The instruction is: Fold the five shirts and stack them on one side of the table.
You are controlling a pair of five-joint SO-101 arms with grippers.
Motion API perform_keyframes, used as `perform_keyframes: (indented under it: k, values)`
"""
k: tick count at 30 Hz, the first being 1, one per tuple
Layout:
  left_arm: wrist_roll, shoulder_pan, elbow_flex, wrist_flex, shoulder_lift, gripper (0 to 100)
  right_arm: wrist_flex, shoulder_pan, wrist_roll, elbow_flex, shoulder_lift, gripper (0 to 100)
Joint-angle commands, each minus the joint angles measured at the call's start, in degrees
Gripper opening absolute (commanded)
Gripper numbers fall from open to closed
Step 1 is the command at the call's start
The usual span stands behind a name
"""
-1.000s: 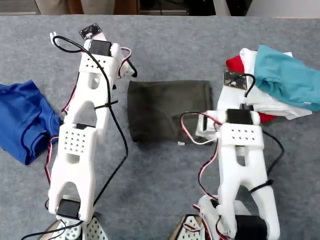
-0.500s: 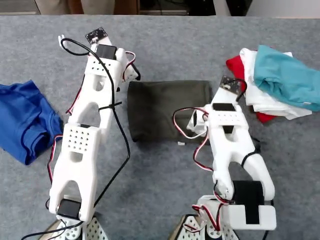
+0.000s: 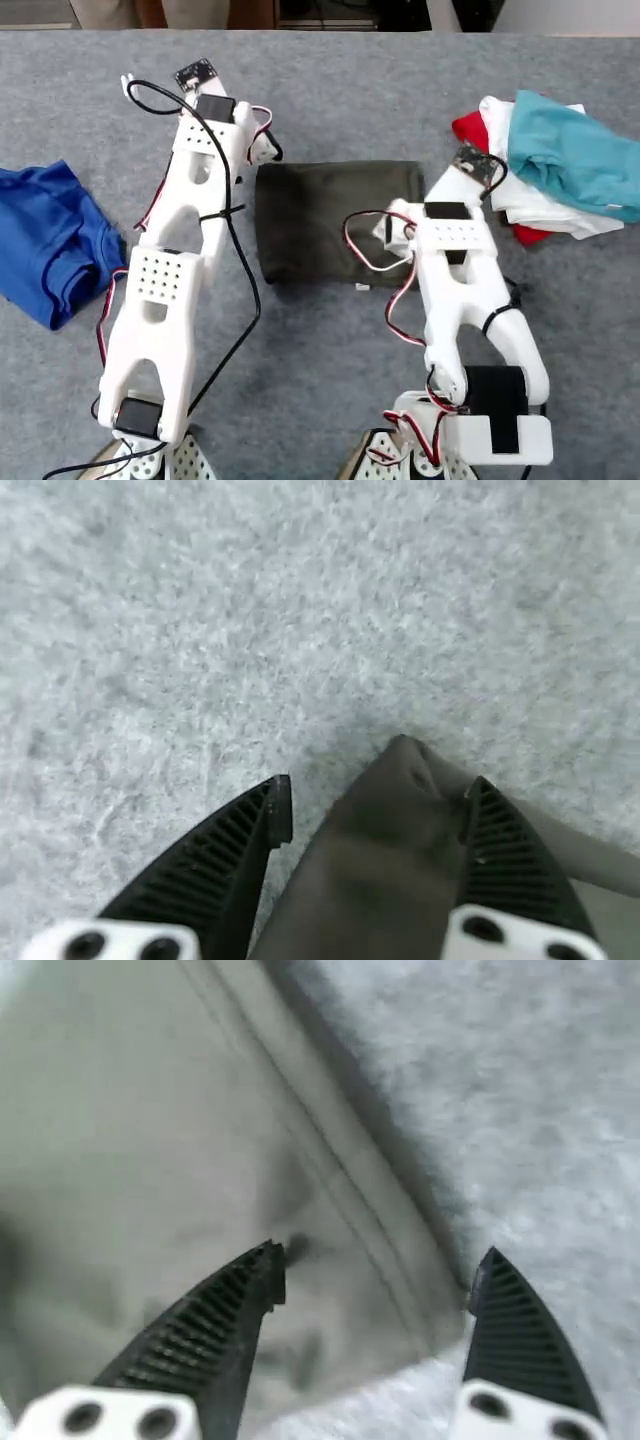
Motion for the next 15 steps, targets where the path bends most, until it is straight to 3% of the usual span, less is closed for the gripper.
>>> perform_keyframes:
  k: [1, 7, 12, 15]
  values:
    - [0.1, 1.1, -1.8, -0.9, 0.8, 28, -4.4, -2.0, -2.2, -2.7, 3.1, 30.8]
    - [0.1, 2.0, -1.8, -0.6, 3.3, 27, -5.1, -1.6, -2.1, -5.2, 13.2, 30.4]
    - [0.1, 2.2, -1.8, -1.1, 3.5, 18, -5.0, -1.7, -1.8, -7.3, 16.9, 29.8]
    - [0.1, 2.7, -1.6, -2.5, 3.5, 12, -5.0, -1.9, -1.8, -7.3, 16.9, 21.6]
